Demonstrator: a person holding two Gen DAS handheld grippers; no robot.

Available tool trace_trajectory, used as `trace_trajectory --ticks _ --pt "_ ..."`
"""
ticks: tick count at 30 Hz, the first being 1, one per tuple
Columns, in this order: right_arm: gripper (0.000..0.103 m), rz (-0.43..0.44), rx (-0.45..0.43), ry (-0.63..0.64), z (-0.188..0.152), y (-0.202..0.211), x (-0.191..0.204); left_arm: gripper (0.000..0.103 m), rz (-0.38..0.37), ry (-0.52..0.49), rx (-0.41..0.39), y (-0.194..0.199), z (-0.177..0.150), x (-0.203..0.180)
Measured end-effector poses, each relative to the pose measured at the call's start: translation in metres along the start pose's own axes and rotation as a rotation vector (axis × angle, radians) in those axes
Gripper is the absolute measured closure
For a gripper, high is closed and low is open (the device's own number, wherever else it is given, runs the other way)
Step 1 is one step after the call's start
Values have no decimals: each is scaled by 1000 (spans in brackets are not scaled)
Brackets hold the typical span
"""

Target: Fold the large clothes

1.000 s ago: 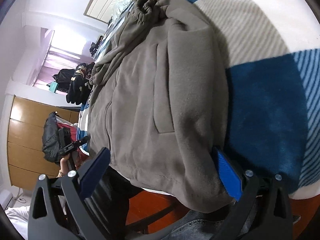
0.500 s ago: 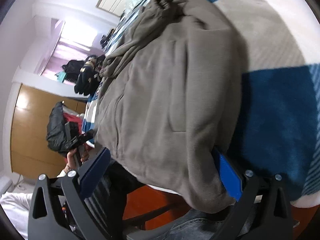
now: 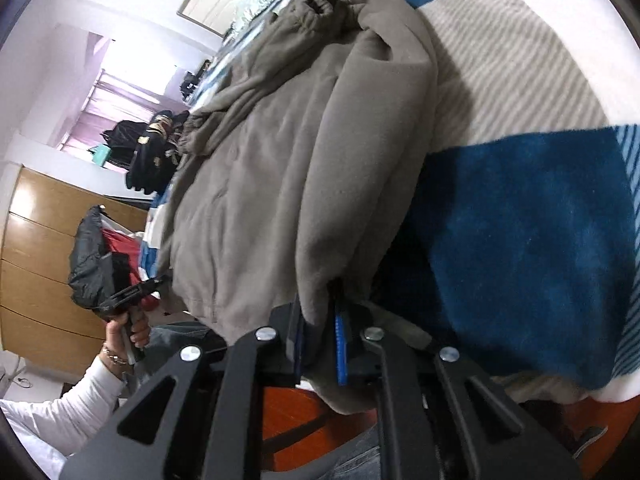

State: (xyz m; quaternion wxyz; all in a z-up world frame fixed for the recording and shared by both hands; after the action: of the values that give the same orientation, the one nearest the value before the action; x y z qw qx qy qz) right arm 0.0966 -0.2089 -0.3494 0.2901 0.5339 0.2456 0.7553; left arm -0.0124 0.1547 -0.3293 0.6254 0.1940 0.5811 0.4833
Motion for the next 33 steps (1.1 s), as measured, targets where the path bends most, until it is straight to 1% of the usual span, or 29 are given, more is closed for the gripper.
trace_trajectory --ticks 2,4,7,10,11,17,19,20,23,27,28,30,31,33 --pt "93 11 -2 -6 0 2 2 73 -12 3 -1 1 0 0" --pt "94 14 -9 -16 -1 4 3 81 -35 8 -3 5 1 -3" --pt "95 26 -32 -25 4 10 7 85 -36 -16 -17 13 4 -12" --pt "96 25 -67 1 10 19 22 86 -44 -36 -53 31 11 -25" --pt "96 28 -80 7 13 24 28 86 -59 -33 -68 38 14 -30" --pt "96 112 -195 -8 37 61 59 87 -143 -46 -158 72 38 -63" --pt "96 130 -204 -1 42 68 68 87 -152 -58 -187 81 44 -73" --pt "96 150 -204 11 43 71 75 87 -161 -58 -195 84 45 -75" --pt "96 174 -217 27 40 81 89 88 -181 -74 -216 97 43 -88" --pt "96 191 -236 15 27 91 89 90 -202 -68 -227 108 30 -89" --pt "96 190 -225 12 22 89 87 90 -207 -63 -228 110 27 -85" --pt "96 133 -202 6 16 80 78 92 -201 -57 -216 107 19 -80" --pt "96 104 -184 4 12 73 71 93 -195 -47 -206 103 17 -76" --pt "96 78 -136 -34 7 55 52 94 -174 -31 -172 89 16 -62"
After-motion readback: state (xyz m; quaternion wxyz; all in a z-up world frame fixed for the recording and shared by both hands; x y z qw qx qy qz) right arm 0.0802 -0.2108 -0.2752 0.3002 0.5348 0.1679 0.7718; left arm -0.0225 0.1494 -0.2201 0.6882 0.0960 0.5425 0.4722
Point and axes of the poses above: each gripper's, at about its wrist camera, not at the fingertips, and y roughly against the way its jaws point, x to its left, z to its top, the point moved 9 cm from there along -y, roughly the way its jaws point, and after that the axes turned 5 degrees about y, right-handed, at the moved point
